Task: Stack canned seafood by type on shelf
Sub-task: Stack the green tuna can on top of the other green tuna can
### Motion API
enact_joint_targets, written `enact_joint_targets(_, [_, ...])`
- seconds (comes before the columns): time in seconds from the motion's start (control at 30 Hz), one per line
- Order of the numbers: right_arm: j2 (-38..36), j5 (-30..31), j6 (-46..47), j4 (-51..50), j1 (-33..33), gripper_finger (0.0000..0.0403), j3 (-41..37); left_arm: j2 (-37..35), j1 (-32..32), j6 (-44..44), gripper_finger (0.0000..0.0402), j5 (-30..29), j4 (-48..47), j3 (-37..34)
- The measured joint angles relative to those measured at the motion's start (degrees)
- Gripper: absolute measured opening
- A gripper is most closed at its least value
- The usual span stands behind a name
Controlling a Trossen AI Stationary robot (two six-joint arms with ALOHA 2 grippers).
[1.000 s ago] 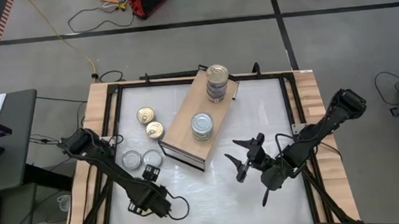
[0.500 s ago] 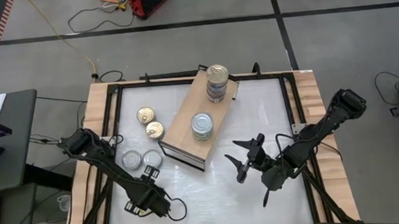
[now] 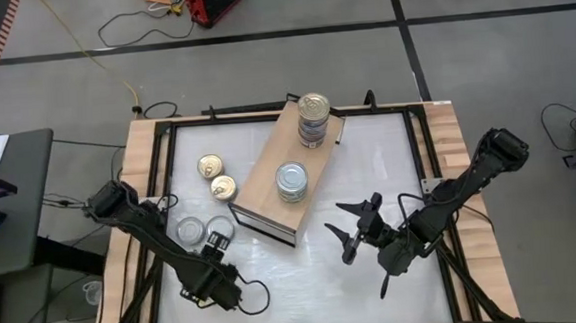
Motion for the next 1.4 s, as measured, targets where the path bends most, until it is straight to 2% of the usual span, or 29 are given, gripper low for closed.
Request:
enact_joint_targets(0.1, [0.0, 0.0, 0.0, -0.02, 0.0, 0.0301, 0.0, -4.72, 0.06, -2.15, 0.0132, -1.41, 2.59, 0.0])
enact_joint_targets(0.2, [0.0, 0.0, -0.04, -0.02, 0.0, 0.0301, 0.0, -11.17, 0.08, -3.28, 0.0132, -2.85, 9.64, 0.0])
enact_joint_targets(0.4, [0.02, -0.61, 0.87, -0.04, -0.09, 0.0301, 0.0, -23.64, 2.39, -2.47, 0.0132, -15.17, 27.64, 0.02])
enact_joint_targets(0.5, [0.02, -1.5, 1.48, -0.65, -0.39, 0.0301, 0.0, -27.88, 6.01, -2.35, 0.0132, -20.26, 36.61, 0.04])
enact_joint_targets(0.67, [0.02, -1.97, 1.16, -2.02, -0.48, 0.0301, 0.0, -30.96, 15.54, -1.46, 0.0151, -21.59, 47.51, 0.04])
enact_joint_targets(0.77, [0.02, -2.05, 1.09, -3.87, -0.53, 0.0301, 0.0, -31.06, 22.35, -1.28, 0.0157, -17.98, 53.72, 0.04])
enact_joint_targets(0.9, [0.02, -2.08, 1.09, -4.88, -0.52, 0.0301, 0.0, -30.16, 31.31, -1.96, 0.0146, -8.66, 59.88, 0.07])
enact_joint_targets(1.03, [0.02, -2.08, 1.07, -5.05, -0.51, 0.0301, 0.0, -28.88, 38.16, -3.86, 0.0142, -0.6, 60.14, 0.04])
enact_joint_targets(1.2, [0.02, -2.08, 1.07, -5.31, -0.46, 0.0301, 0.0, -26.1, 42.81, -7.12, 0.0145, 5.33, 61.25, 0.07])
enact_joint_targets(1.4, [0.02, -2.08, 1.09, -5.29, -0.28, 0.0301, 0.0, -21.5, 43.95, -8.24, 0.0144, 9.29, 63.48, 0.07])
